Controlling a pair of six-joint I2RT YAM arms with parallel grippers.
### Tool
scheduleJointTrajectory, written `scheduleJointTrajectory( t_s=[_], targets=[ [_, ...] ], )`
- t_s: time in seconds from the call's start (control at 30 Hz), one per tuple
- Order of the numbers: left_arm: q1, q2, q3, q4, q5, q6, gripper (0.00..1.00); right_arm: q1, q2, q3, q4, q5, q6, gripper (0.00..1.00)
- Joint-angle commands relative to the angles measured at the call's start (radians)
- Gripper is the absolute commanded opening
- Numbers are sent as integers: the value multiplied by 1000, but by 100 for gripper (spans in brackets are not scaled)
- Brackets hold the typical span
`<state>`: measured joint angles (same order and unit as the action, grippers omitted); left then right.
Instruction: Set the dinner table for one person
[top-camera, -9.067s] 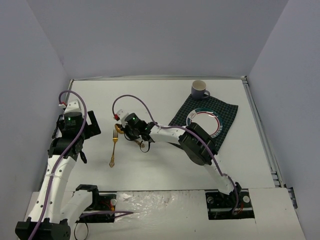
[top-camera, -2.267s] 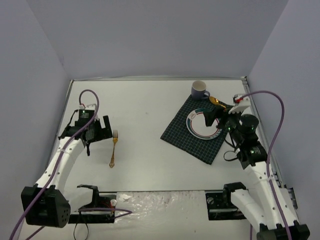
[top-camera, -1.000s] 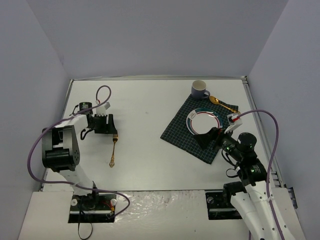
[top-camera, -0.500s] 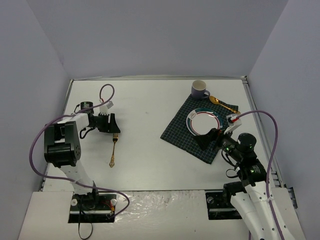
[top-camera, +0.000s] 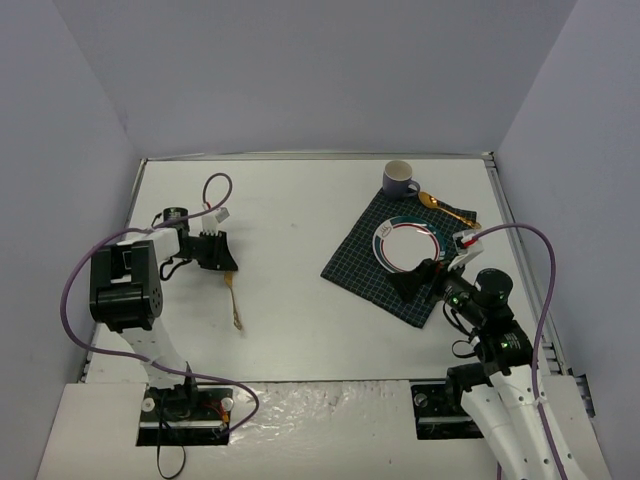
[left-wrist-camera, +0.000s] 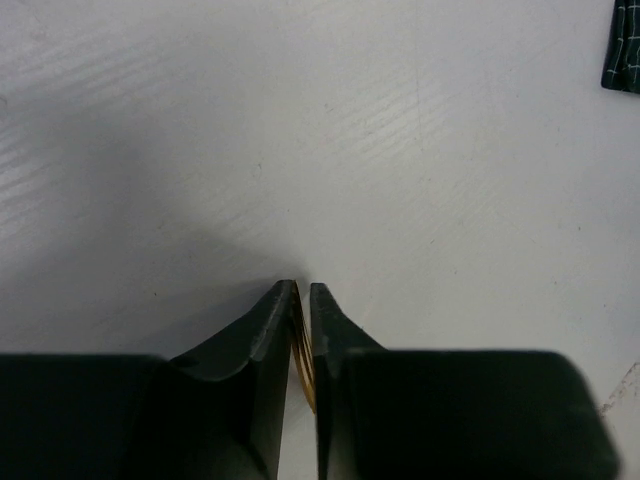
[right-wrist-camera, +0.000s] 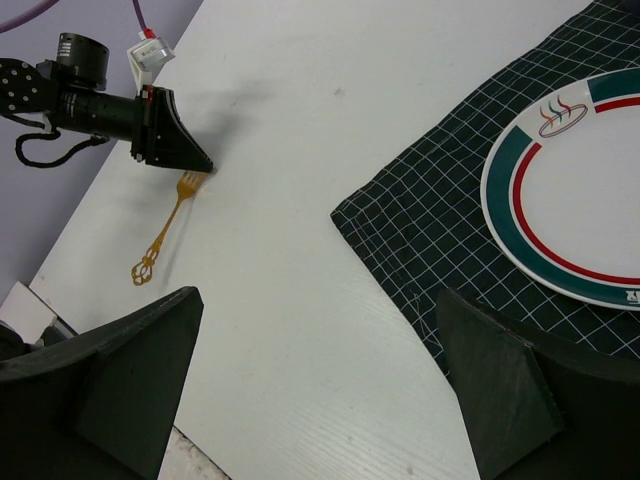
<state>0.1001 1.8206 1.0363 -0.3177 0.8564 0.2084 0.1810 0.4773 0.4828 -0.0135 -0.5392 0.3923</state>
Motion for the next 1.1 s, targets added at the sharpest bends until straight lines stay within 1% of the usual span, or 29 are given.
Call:
scheduleJointTrajectory(
  t_s=[0.0,0.07,0.2,0.37,0.43,0.47,0.53,0.63,0.67,0.73,0.77,0.83,0.9,0.97,1.03,1.07],
  targets=[
    [-2,-20,-5,-23,21,27,3,9,-8,8,58,-13,-7,100],
    [-2,-36,1,-25,35,18,0,9,-8,10,58,-13,-6,100],
    [-3,-105,-8,29,48,-62,0,9,-9,21,57,-16,-3,100],
    [-10,-223,-29,125,17,-262,0,9,-11,36,54,-23,3,100],
    [-41,-322,-55,216,-20,-350,0,9,-12,45,53,-28,8,100],
    [-56,-382,-81,238,-72,-414,0,9,-12,48,50,-28,11,100],
    [-159,-465,-123,311,-153,-489,0,9,-18,55,47,-28,13,100],
    [-299,-590,-199,501,-336,-611,0,11,-23,65,44,-19,16,100],
    [-301,-615,-224,503,-392,-653,0,11,-23,68,43,-19,17,100],
    [-447,-664,-296,703,-533,-773,0,9,-28,72,38,-15,23,100],
    [-489,-672,-316,751,-589,-831,0,11,-29,72,37,-13,25,100],
    [-594,-679,-347,849,-746,-866,0,11,-37,79,32,-15,33,100],
    [-715,-652,-352,931,-967,-865,0,11,-42,91,23,-14,32,100],
    [-826,-596,-353,1020,-1060,-867,0,11,-44,111,18,-9,28,100],
    [-894,-522,-330,1162,-1139,-870,0,11,-45,129,-16,-5,19,100],
    [-918,-492,-320,1195,-1166,-864,0,11,-45,134,-20,-1,17,100]
  ],
)
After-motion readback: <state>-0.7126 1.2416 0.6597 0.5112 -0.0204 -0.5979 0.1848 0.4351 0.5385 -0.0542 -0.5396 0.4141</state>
